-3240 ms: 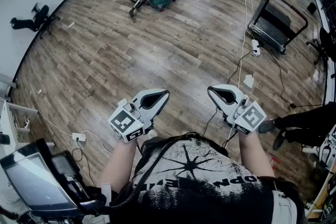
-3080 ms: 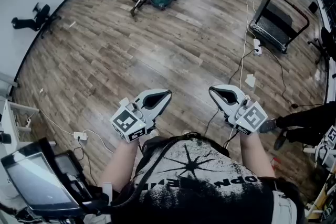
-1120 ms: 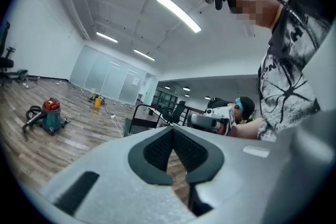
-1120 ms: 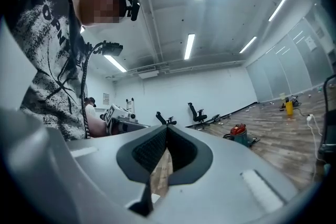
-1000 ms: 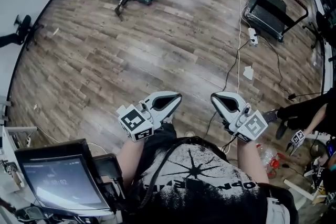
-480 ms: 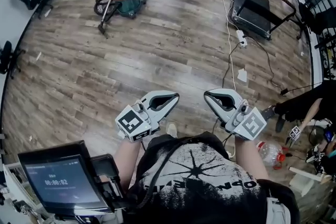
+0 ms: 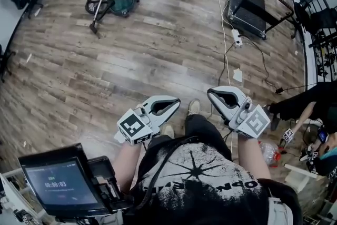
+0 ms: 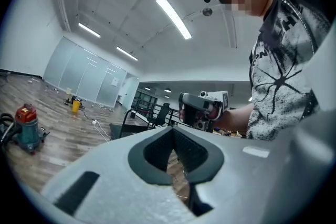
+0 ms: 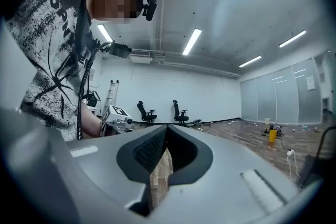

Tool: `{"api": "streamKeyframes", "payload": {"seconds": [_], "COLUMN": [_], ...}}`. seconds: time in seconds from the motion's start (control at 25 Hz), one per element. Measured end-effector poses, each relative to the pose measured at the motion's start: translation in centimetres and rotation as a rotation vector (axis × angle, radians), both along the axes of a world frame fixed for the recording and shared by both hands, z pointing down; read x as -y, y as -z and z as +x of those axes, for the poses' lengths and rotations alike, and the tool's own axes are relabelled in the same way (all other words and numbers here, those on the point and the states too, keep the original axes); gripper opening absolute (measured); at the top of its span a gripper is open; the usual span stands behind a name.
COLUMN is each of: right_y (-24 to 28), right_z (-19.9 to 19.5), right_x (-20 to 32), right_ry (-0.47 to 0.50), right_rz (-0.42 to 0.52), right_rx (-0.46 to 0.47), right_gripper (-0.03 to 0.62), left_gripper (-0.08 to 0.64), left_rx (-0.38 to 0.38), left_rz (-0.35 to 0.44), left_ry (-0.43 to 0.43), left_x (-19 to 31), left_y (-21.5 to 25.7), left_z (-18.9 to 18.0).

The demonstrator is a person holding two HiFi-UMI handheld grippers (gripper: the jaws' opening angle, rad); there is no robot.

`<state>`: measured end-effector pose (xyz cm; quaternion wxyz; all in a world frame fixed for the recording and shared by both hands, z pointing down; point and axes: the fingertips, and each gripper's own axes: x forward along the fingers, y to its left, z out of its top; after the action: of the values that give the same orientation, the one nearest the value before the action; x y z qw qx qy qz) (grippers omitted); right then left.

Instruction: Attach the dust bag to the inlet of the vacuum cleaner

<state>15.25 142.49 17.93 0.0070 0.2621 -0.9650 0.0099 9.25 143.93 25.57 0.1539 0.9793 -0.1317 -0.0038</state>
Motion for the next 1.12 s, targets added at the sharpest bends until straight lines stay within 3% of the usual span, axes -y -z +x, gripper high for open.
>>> {"api": "streamKeyframes", "payload": {"seconds": [0.36, 0.64, 0.88, 1.0, 1.12], "right_y": [-0.8, -1.5, 0.9, 1.5, -0.3], "right_z": [3.1, 10.2, 12.9, 14.5, 19.3], "right_x": [6.7, 16.5, 20.6, 22.0, 25.1], "right_ry": [0.005, -0.043, -0.004, -0.009, -0.045], "right_rz": [-0.001, 0.049, 0.103, 0.112, 0.092], "right_rx": [0.028, 0.065, 0.068, 0.071, 0.089], "right_gripper": [0.003, 0.003, 0.003, 0.003, 0.003], "left_gripper": [0.003, 0.003, 0.003, 0.003, 0.003], "left_rx": [0.013, 0.061, 0.022, 0.040, 0.094], "left_rz": [-0.012, -0.002, -0.002, 0.032, 0.083], "left_ry": [0.044, 0.075, 0.106, 0.090, 0.076], "left_x": [6.2, 15.6, 21.4, 23.4, 27.0], "left_y": [-0.2, 0.5, 3.8, 4.9, 4.3], "left_z": [1.8, 8.2, 11.5, 13.5, 17.9]}}
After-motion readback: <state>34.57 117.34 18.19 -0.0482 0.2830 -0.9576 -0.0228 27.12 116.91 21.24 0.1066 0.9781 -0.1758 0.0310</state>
